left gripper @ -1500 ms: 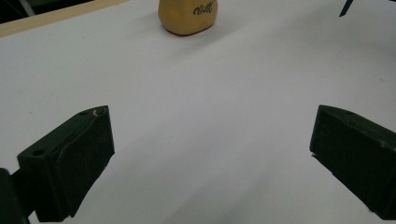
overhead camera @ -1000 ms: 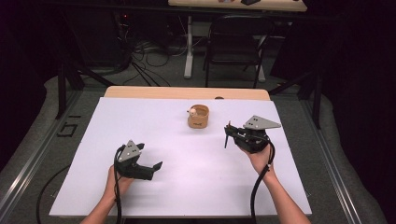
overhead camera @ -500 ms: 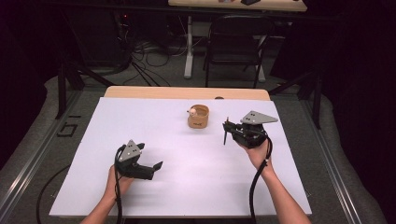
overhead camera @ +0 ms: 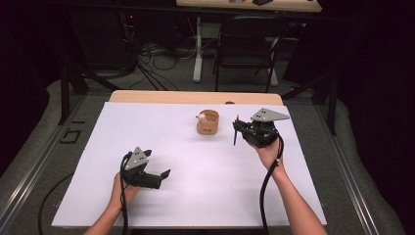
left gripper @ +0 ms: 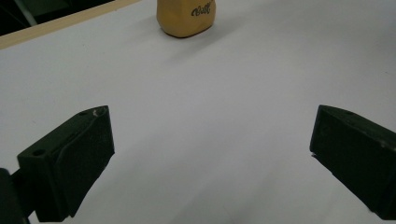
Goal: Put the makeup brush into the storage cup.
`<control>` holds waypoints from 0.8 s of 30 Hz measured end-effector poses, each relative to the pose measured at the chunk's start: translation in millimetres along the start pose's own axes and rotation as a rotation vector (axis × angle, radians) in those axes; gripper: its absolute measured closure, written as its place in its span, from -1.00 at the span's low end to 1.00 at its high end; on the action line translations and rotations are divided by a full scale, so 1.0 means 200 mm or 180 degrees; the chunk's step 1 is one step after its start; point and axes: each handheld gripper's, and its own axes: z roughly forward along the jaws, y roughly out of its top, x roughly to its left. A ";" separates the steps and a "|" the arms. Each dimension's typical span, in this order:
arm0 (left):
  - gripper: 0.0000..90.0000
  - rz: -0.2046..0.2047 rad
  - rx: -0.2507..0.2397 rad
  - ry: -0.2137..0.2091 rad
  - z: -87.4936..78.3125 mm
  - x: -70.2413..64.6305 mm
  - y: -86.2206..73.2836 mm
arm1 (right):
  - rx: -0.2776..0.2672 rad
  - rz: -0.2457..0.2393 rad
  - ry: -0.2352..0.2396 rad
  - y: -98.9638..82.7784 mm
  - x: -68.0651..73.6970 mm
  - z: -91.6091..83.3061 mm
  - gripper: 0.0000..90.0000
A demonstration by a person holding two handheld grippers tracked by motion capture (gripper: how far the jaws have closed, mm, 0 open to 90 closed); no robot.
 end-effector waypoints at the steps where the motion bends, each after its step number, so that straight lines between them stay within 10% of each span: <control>1: -1.00 0.0027 -0.0014 0.0029 0.00 0.00 0.00 | -0.0010 -0.0007 -0.0014 0.01 0.00 0.00 0.87; 24: -1.00 0.0086 -0.0064 0.0087 -0.01 0.00 0.00 | -0.0008 -0.0050 -0.0017 0.15 -0.03 0.11 0.87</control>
